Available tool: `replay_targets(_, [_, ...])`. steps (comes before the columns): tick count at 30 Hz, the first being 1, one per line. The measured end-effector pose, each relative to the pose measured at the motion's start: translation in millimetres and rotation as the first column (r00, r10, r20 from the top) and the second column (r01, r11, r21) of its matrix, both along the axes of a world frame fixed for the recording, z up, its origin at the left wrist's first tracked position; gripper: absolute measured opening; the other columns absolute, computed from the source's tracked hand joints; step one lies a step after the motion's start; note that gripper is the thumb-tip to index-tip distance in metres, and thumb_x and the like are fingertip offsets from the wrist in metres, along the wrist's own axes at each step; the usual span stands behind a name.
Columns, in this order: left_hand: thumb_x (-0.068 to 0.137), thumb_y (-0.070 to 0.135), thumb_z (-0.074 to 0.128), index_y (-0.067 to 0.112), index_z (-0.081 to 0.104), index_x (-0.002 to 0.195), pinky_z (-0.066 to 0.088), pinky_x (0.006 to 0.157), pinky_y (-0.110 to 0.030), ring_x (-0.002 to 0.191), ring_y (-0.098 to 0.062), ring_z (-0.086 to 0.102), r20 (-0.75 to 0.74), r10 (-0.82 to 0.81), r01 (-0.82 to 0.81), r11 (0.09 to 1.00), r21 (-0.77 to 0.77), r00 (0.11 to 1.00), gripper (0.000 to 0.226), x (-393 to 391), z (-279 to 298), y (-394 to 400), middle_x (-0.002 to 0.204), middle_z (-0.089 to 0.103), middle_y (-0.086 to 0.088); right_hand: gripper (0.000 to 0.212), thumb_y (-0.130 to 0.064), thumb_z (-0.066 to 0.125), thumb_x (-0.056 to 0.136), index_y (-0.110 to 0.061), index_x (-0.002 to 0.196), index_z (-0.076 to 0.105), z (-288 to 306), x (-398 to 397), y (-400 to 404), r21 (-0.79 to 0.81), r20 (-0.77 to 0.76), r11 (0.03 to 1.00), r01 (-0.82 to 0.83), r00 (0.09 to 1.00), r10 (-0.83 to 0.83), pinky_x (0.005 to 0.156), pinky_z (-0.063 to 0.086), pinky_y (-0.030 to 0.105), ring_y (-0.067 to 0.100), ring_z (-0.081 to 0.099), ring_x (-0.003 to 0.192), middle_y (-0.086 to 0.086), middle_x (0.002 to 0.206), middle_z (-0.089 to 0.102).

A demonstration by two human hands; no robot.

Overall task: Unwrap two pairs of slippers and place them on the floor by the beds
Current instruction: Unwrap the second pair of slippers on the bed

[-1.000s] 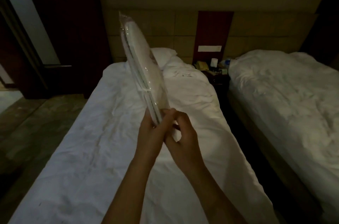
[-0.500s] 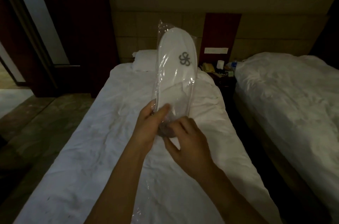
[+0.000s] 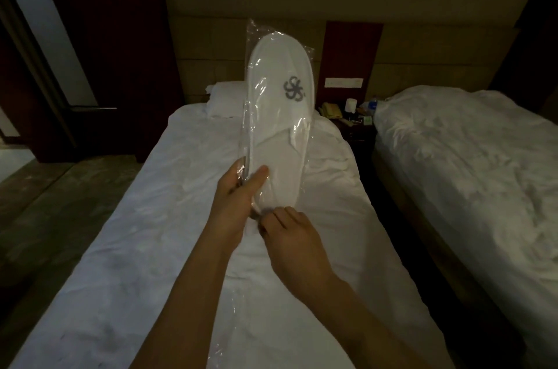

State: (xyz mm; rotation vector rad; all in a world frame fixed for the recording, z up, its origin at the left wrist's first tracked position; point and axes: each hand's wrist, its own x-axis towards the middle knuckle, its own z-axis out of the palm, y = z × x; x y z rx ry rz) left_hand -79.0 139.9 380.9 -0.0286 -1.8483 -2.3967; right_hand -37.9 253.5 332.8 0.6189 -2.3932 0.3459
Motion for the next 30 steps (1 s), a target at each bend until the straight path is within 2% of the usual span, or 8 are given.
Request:
replay_targets(7, [0.092, 0.02, 0.062, 0.019, 0.065, 0.121, 0.058, 0.072, -0.031, 0.108, -0.021, 0.068, 0.026, -0.031, 0.027, 0.992, 0.127, 0.999, 0.029, -3, 6, -4, 0.115, 0.072, -0.002, 0.005, -0.018, 0.07, 0.076, -0.02, 0.075, 0.067, -1, 3, -3, -0.004, 0.045, 0.999, 0.054, 0.998, -0.053, 0.071, 0.048, 0.028, 0.014, 0.06, 0.068, -0.004, 0.073, 0.065])
replay_targets(10, [0.094, 0.024, 0.058, 0.015, 0.064, 0.123, 0.057, 0.085, -0.043, 0.111, -0.022, 0.066, 0.067, -0.08, 0.06, 0.964, 0.26, 0.995, 0.031, -5, 8, -6, 0.119, 0.071, -0.004, 0.029, -0.029, 0.048, 0.092, -0.017, 0.073, 0.066, 1, 6, -2, -0.162, 0.154, 0.986, 0.045, 0.988, -0.02, 0.075, 0.052, 0.034, 0.015, 0.061, 0.066, -0.002, 0.069, 0.066])
replay_targets(13, [0.096, 0.029, 0.055, 0.013, 0.062, 0.125, 0.055, 0.093, -0.034, 0.109, -0.021, 0.067, 0.095, -0.103, 0.07, 0.95, 0.304, 0.99, 0.034, -6, 8, -10, 0.118, 0.071, -0.004, 0.03, -0.021, 0.045, 0.099, -0.007, 0.084, 0.065, 4, 4, 2, -0.562, 0.356, 0.818, 0.119, 0.928, 0.109, 0.069, 0.051, 0.034, 0.019, 0.063, 0.068, 0.006, 0.077, 0.069])
replay_targets(16, [0.098, 0.029, 0.052, 0.013, 0.061, 0.127, 0.05, 0.093, -0.031, 0.094, -0.015, 0.069, 0.108, -0.103, 0.067, 0.951, 0.301, 0.989, 0.035, -5, 6, -12, 0.118, 0.071, -0.004, 0.019, -0.023, 0.046, 0.1, -0.018, 0.107, 0.063, 13, 6, 4, -0.758, 0.468, 0.603, 0.249, 0.852, 0.237, 0.069, 0.048, 0.016, 0.005, 0.067, 0.082, -0.004, 0.089, 0.073])
replay_targets(18, [0.098, 0.031, 0.051, 0.016, 0.062, 0.124, 0.055, 0.088, -0.029, 0.098, -0.014, 0.071, 0.109, -0.108, 0.071, 0.951, 0.302, 0.988, 0.031, -5, 2, -13, 0.117, 0.072, -0.003, 0.022, -0.03, 0.051, 0.097, -0.026, 0.118, 0.058, 17, 7, 2, -0.829, 0.458, 0.495, 0.259, 0.823, 0.335, 0.077, 0.049, 0.012, 0.0, 0.068, 0.087, -0.006, 0.088, 0.074])
replay_targets(24, [0.099, 0.027, 0.049, 0.011, 0.057, 0.129, 0.054, 0.092, -0.037, 0.113, -0.024, 0.066, 0.12, -0.117, 0.073, 0.945, 0.319, 0.986, 0.035, -2, -8, -10, 0.123, 0.068, -0.009, 0.04, -0.02, 0.063, 0.091, -0.031, 0.127, 0.052, 16, 6, -10, -0.927, 0.342, 0.292, 0.233, 0.845, 0.411, 0.088, 0.057, 0.04, 0.011, 0.07, 0.09, -0.001, 0.094, 0.073])
replay_targets(27, [0.095, 0.025, 0.056, 0.012, 0.059, 0.126, 0.055, 0.091, -0.04, 0.111, -0.029, 0.066, 0.133, -0.049, 0.006, 0.951, 0.308, 0.99, 0.034, 0, -14, -11, 0.121, 0.069, -0.012, 0.06, -0.018, 0.069, 0.087, -0.039, 0.135, 0.039, 17, 8, -12, -0.944, 0.298, 0.262, 0.203, 0.864, 0.406, 0.082, 0.059, 0.031, 0.008, 0.069, 0.091, -0.004, 0.097, 0.07])
replay_targets(30, [0.094, 0.021, 0.059, 0.012, 0.06, 0.123, 0.056, 0.089, -0.04, 0.108, -0.033, 0.066, 0.09, -0.03, 0.004, 0.961, 0.277, 0.995, 0.03, 5, -21, -8, 0.118, 0.07, -0.013, 0.052, -0.015, 0.069, 0.086, -0.034, 0.129, 0.046, 17, 3, -14, -0.957, 0.29, 0.138, 0.255, 0.856, 0.429, 0.077, 0.059, 0.028, 0.007, 0.069, 0.092, -0.008, 0.098, 0.069])
